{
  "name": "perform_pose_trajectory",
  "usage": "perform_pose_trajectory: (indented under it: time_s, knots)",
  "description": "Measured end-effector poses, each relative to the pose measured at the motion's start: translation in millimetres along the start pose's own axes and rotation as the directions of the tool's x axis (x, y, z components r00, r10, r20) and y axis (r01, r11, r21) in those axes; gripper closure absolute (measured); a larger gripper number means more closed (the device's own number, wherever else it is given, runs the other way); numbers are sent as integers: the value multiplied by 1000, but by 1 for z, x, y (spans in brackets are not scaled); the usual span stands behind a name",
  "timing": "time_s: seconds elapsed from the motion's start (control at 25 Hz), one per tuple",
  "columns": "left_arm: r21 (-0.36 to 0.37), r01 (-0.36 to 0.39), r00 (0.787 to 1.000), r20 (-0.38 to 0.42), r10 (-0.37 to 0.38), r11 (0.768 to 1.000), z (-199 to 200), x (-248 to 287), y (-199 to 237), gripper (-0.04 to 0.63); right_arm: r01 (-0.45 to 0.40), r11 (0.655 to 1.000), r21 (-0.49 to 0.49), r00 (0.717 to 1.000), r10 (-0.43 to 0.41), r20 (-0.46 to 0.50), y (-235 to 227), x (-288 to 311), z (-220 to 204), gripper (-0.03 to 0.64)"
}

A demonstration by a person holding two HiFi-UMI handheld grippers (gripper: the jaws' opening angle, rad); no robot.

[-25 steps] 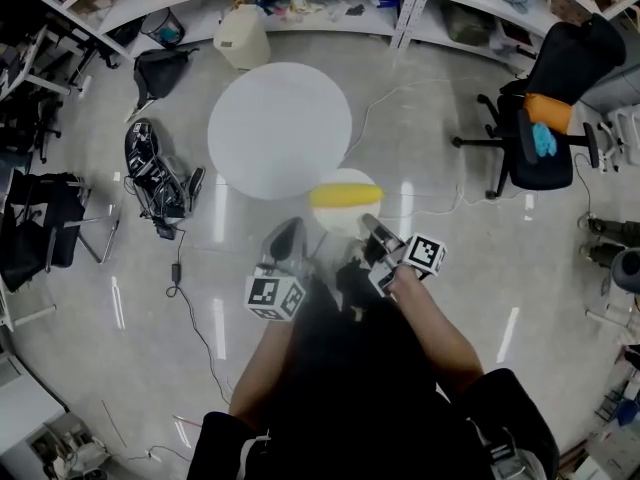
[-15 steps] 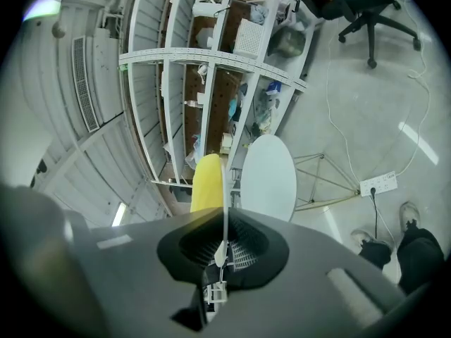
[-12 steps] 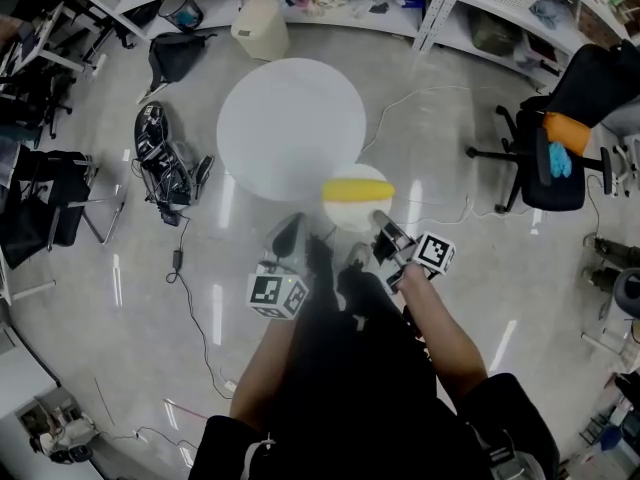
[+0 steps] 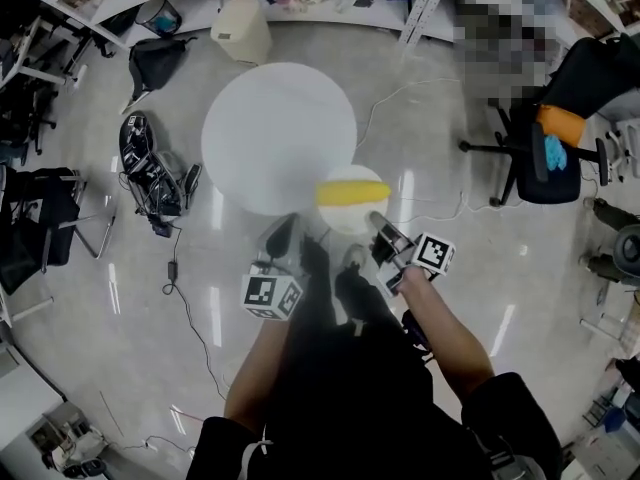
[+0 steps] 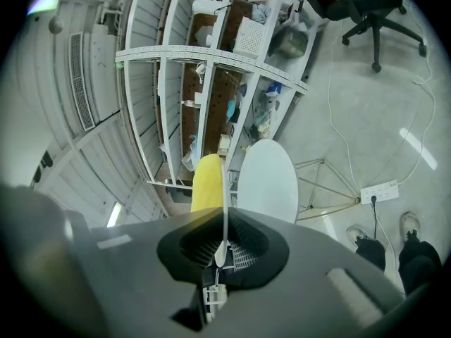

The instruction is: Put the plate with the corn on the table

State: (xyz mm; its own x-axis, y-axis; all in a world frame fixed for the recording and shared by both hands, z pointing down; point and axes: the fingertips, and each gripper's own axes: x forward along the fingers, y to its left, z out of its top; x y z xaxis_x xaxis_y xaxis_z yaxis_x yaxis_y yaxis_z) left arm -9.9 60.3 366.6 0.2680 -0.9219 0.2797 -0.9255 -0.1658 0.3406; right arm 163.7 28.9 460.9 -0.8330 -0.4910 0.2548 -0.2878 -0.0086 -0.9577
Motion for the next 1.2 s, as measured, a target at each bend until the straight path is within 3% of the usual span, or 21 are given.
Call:
perform_pose_trajectory:
  time_s: [0.36, 1.2]
  knots:
    - [3, -11, 1000, -3, 11, 1000, -2, 18, 19, 589, -54, 998, -13, 998, 53, -39, -3, 24, 8, 598]
    - [-39, -45, 999, -3, 45, 998, -53, 53, 55, 589, -41, 999, -11, 996, 40, -77, -59, 51, 2, 598]
